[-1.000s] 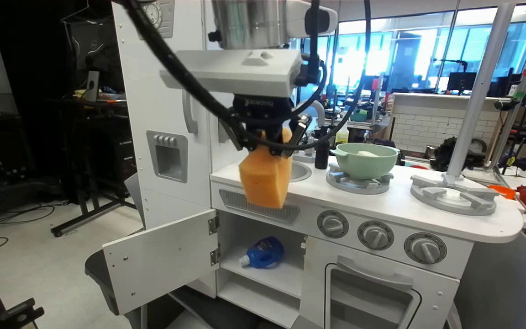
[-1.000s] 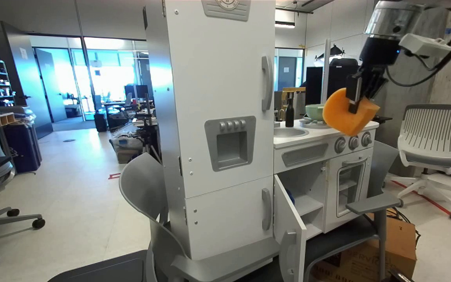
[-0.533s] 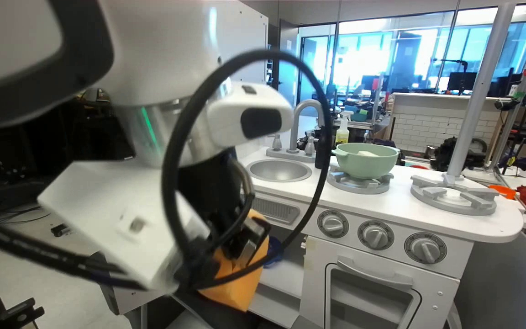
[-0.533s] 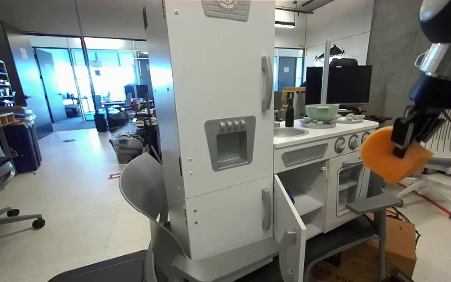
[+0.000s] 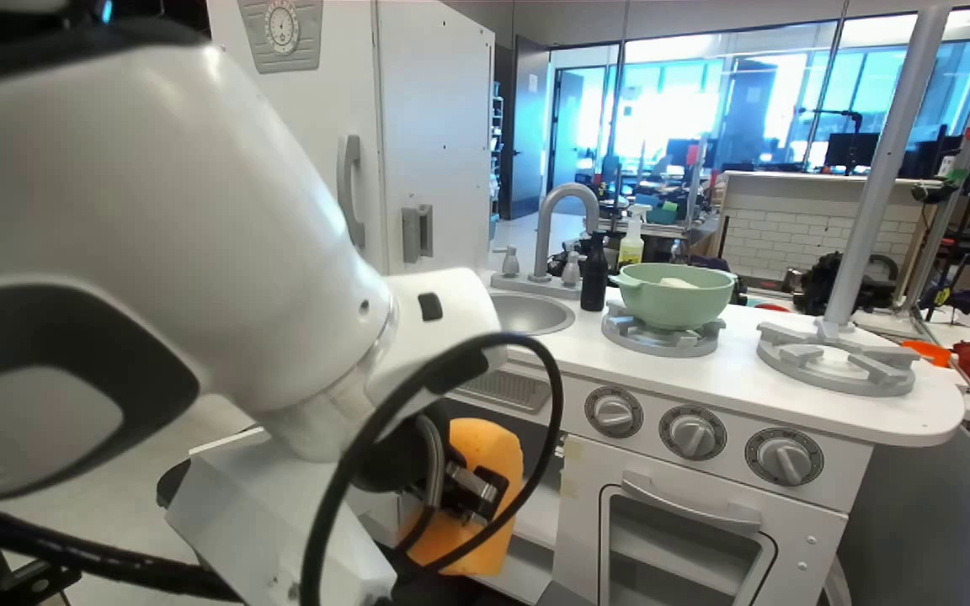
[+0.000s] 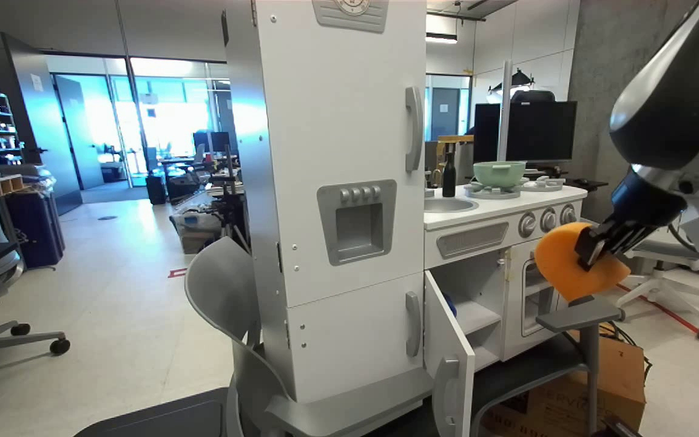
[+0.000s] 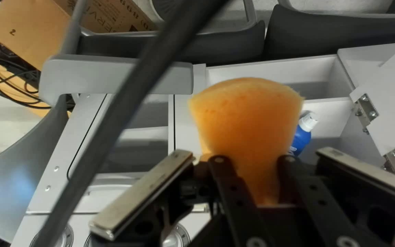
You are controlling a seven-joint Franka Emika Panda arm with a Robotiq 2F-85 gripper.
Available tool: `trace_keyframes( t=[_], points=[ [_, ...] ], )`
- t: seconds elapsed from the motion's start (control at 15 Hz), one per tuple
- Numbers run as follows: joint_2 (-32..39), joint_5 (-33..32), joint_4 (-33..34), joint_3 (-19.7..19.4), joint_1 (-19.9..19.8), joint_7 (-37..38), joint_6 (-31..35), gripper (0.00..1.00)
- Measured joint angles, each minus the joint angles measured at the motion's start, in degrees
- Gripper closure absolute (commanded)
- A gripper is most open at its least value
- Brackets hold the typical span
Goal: Put the orange object inside the cupboard
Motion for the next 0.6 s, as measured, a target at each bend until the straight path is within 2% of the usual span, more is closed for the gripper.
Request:
trace_keyframes(
  t=[0.2,0.4,0.6],
  points=[
    [8.8,-6.5,2.9,-0.1,-3.3,-0.1,0.6,0.97],
    [17.6,-11.1,7.9,-1.6,-4.3,-1.0,0.6,0.97],
    [24.6,-25.1,15.2,-5.0,-2.4,6.9,0.6,0.97]
  ],
)
